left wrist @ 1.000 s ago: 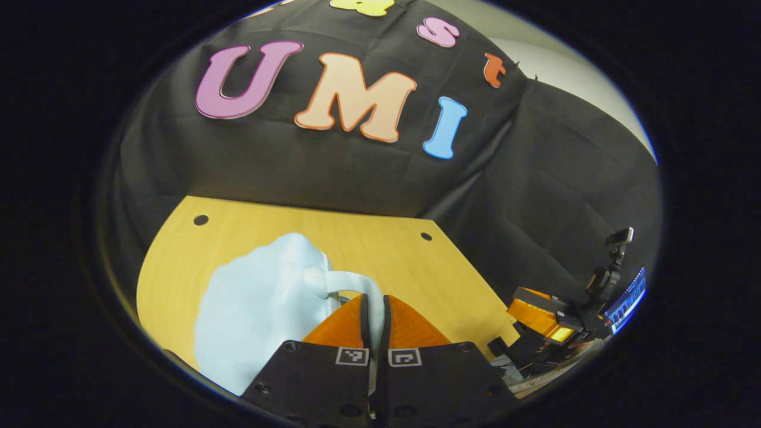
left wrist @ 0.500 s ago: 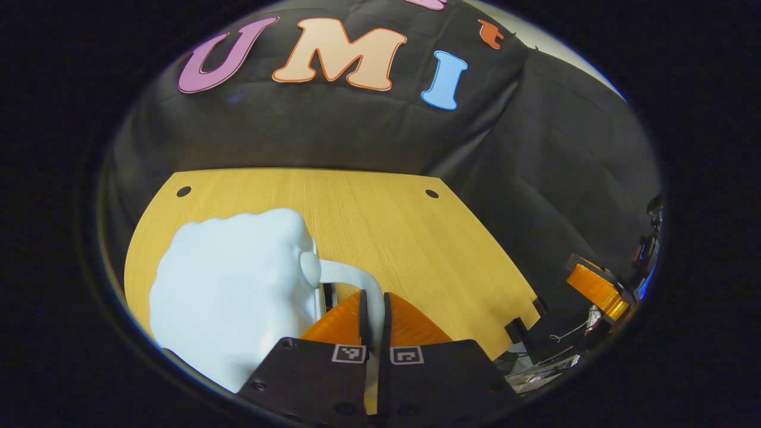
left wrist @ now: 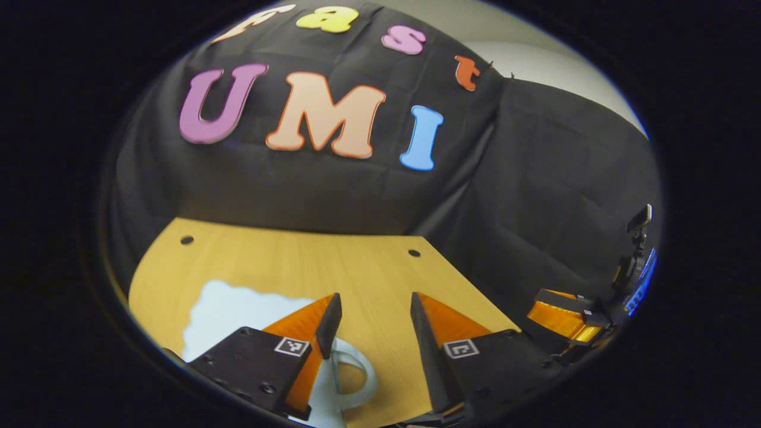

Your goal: First open the suitcase, pack the skin care products into it, and then close the suitcase.

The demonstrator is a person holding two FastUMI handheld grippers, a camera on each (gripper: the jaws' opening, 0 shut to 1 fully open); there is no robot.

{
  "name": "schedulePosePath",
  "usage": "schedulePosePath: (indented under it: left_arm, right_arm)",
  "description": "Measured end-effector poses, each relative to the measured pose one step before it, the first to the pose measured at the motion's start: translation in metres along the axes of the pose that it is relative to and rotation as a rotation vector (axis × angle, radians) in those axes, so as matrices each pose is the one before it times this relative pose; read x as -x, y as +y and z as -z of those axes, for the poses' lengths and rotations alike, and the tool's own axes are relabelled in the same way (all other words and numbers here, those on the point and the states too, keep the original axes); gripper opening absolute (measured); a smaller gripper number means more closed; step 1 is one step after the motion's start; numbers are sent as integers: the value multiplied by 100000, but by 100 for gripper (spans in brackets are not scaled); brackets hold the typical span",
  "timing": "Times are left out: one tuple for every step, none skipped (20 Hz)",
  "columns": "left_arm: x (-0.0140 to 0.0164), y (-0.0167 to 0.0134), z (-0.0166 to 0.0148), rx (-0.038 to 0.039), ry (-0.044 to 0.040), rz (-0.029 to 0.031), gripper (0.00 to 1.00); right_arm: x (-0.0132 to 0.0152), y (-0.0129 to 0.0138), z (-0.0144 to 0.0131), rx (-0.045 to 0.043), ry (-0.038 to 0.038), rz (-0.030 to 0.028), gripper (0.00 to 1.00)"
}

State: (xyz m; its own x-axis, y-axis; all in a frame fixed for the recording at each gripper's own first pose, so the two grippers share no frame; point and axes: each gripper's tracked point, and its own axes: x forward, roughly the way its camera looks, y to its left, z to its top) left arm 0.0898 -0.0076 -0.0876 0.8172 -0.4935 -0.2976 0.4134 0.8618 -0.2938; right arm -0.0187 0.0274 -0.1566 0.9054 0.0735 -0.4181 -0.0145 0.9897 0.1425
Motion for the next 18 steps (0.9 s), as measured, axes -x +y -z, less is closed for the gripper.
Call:
schedulePosePath:
  left_arm:
    - [893, 67, -1348, -5713, -4673, -1958, 73]
    - [59, 301, -1822, -5103, -4884, -2284, 86]
    - [-148, 70, -1655, -4744, -3762, -1229, 93]
    - [-552, -106, -908, -3918, -2197, -1936, 95]
    - [20, -298, -817, -2646, -1970, -1221, 95]
    - [410, -462, -433, -1491, -1151, -334, 95]
    - [305, -120, -671, 249, -2427, -430, 95]
    - [296, -302, -479, 1000, -1185, 530, 95]
    - [142, -179, -546, 1235, -1802, 141, 95]
    - [232, 37, -435, 640, -710, -402, 95]
    - [67, 104, -536, -194, -1287, -267, 95]
    - [169, 112, -239, -957, -285, -701, 95]
    - [144, 293, -203, -1076, -176, -1048, 95]
    - [200, 168, -204, -887, -295, -600, 95]
    - [141, -86, -260, -467, -486, -181, 95]
    - [248, 95, -423, -306, -1245, -323, 95]
    - [65, 39, -318, 21, -917, -308, 95]
    - [152, 93, -176, -238, -336, -592, 95]
  right_arm:
    - [124, 305, -943, 715, -2335, -386, 94]
    - [0, 297, -1192, 1036, -2970, -45, 94]
    - [13, 261, -1144, 1555, -3462, 138, 94]
    - [54, 294, -1553, 1858, -3965, 370, 94]
    - [226, 385, -1807, 1830, -5024, -93, 94]
    - [146, 455, -1983, 1710, -5620, 114, 94]
    - [185, 237, -1888, 1746, -5568, 658, 94]
    - [99, 298, -1729, 1495, -5473, 269, 94]
    - [254, 492, -1667, 892, -4785, -230, 96]
    - [223, 348, -1489, 706, -4178, -536, 97]
    - [-23, 207, -964, 447, -2959, -297, 95]
    - [-114, 240, -830, 691, -2016, -475, 98]
    - [169, 133, -544, 424, -1997, -189, 95]
    - [9, 126, -444, 567, -1446, -393, 98]
    - [64, 102, -171, 331, -558, -288, 98]
    - [-82, 199, -16, -198, -327, -410, 95]
    - [-119, 96, 11, -269, 86, -281, 98]
    - [-15, 25, 23, -598, -106, -177, 98]
